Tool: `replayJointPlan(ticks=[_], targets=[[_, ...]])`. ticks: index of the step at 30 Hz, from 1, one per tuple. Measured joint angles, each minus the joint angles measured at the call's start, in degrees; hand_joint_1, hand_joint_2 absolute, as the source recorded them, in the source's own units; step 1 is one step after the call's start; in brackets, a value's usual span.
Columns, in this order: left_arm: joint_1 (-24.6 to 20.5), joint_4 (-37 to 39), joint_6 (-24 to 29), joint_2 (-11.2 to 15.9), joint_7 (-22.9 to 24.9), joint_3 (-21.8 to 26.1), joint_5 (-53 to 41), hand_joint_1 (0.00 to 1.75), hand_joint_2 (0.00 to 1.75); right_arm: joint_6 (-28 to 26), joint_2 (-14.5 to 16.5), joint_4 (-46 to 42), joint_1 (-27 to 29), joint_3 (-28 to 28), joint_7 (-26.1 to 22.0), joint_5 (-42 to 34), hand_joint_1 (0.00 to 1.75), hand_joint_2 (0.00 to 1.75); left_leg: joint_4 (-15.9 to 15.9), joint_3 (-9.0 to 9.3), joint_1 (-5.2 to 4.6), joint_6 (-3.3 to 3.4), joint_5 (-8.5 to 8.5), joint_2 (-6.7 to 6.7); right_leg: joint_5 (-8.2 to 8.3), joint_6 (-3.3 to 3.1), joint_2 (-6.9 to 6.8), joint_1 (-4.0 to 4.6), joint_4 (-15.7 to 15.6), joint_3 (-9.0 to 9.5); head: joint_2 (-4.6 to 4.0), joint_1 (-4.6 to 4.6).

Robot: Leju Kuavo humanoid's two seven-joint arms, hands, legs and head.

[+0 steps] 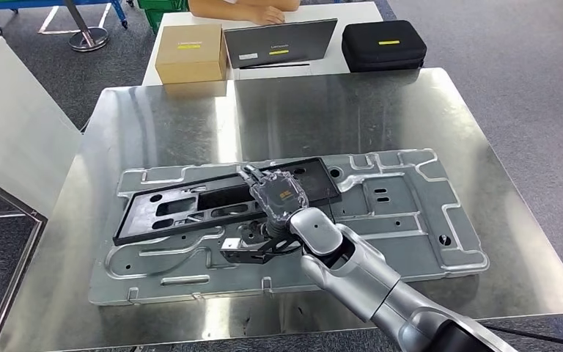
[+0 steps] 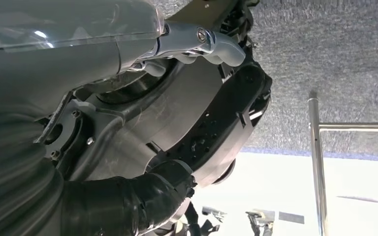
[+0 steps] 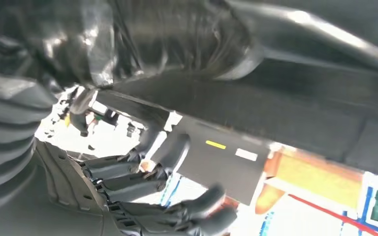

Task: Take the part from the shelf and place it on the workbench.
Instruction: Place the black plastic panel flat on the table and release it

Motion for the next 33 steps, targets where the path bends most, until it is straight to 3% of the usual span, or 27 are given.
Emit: replayJointPlan(ticks=[2,17,22,24,26,28,29,30,31,33], targets=[[-0.01,0.0,0.47,0.0,0.19,0.0,0.3,0.0,0.0,0.05,0.03,0.04,-0.13,0.61,0.1,-0.53,0.0,0.0,0.08,0.0,-0.02,-0.02,-0.02,0.0,0.01,0.0,0.0,-0.02,-0.01,0.05,0.0,0.0],[-0.27,0.0,2.93,-0.02,1.77,0.0,2.85,0.0,0.0,0.77,0.12,0.38,-1.17,2.67,0.51,-2.98,0.0,0.0,0.31,0.0,-0.08,0.04,-0.09,0.0,0.07,0.09,-0.03,-0.09,-0.13,0.22,0.0,0.0],[-0.28,0.0,2.96,0.05,2.1,-0.01,3.53,0.0,0.0,0.73,0.46,0.38,-1.34,2.76,0.6,-3.46,0.0,0.0,0.86,-0.19,-0.21,0.88,-0.23,-0.01,0.44,0.72,-0.01,-0.31,-0.36,0.27,0.01,-0.02],[-0.31,0.01,2.96,0.05,2.21,-0.01,3.87,0.0,0.0,0.6,0.51,0.38,-1.46,2.8,0.61,-3.62,0.0,0.0,-0.12,0.17,0.1,1.33,0.66,0.18,0.33,1.18,0.0,-0.17,-0.48,0.42,0.01,-0.01],[-0.35,0.01,2.99,0.02,2.33,0.0,4.15,0.0,0.0,0.2,0.5,0.38,-1.58,2.84,0.62,-3.69,0.0,0.0,-1.29,0.45,0.5,1.81,1.69,0.51,-2.11,1.6,-0.14,-0.1,2.18,-0.52,0.01,0.01],[-0.33,0.0,3.04,0.0,2.41,0.01,4.35,0.0,0.0,-0.15,0.45,0.38,-1.58,2.91,0.62,-3.69,0.0,0.0,-1.36,0.13,0.56,2.0,1.96,0.75,-6.28,1.94,-0.29,-0.32,9.05,-3.17,0.0,0.02],[-0.3,0.0,3.08,-0.01,2.44,0.0,4.38,0.0,0.0,-0.21,0.41,0.39,-1.52,2.98,0.62,-3.69,0.0,0.0,-1.14,-0.15,0.58,1.99,1.97,0.82,-7.7,2.15,-0.32,-0.48,12.52,-4.48,0.0,0.01],[-0.28,0.01,3.09,-0.02,2.46,-0.01,4.39,0.0,0.0,-0.21,0.36,0.41,-1.44,3.05,0.62,-3.69,0.0,0.0,-0.85,-0.45,0.62,1.96,1.96,0.88,-8.09,2.37,-0.37,-0.64,14.49,-5.1,0.0,0.01],[-0.28,0.01,3.1,-0.04,2.48,-0.01,4.39,0.0,0.0,-0.21,0.31,0.43,-1.4,3.11,0.62,-3.69,0.0,0.0,-0.5,-0.74,0.71,1.91,1.93,0.9,-7.4,2.6,-0.46,-0.84,14.42,-4.73,0.0,0.01],[-0.31,0.01,3.11,-0.11,2.52,-0.01,4.4,0.0,0.0,-0.22,0.28,0.45,-1.48,3.17,0.62,-3.69,0.0,0.0,0.43,-1.32,1.0,1.53,1.68,0.9,-4.3,3.04,-0.74,-1.24,8.11,-1.02,0.0,0.01]])
